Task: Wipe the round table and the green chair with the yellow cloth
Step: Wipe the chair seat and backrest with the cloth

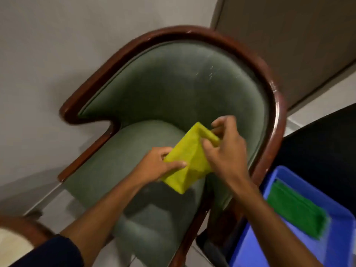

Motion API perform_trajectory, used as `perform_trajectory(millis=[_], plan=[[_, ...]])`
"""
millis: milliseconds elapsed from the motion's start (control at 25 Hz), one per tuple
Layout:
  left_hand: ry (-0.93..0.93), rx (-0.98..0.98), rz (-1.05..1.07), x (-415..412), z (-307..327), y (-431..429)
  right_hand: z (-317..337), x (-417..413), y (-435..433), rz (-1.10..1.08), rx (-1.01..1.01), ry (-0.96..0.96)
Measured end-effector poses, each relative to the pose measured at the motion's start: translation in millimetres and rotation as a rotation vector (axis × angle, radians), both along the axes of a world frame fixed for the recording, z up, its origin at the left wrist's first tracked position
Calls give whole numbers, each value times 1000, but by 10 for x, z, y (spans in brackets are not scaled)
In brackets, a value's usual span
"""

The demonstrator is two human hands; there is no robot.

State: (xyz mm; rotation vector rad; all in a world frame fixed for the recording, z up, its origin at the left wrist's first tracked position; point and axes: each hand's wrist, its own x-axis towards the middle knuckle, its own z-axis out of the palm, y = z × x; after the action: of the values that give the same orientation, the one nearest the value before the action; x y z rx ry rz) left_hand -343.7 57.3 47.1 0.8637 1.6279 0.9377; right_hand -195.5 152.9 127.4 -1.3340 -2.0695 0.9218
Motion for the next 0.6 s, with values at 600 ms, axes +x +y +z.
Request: perform_trajectory(millis=[600], plan=[[1413,-198,98,-1930,157,1172,-2,36,2397,-18,545,-680]])
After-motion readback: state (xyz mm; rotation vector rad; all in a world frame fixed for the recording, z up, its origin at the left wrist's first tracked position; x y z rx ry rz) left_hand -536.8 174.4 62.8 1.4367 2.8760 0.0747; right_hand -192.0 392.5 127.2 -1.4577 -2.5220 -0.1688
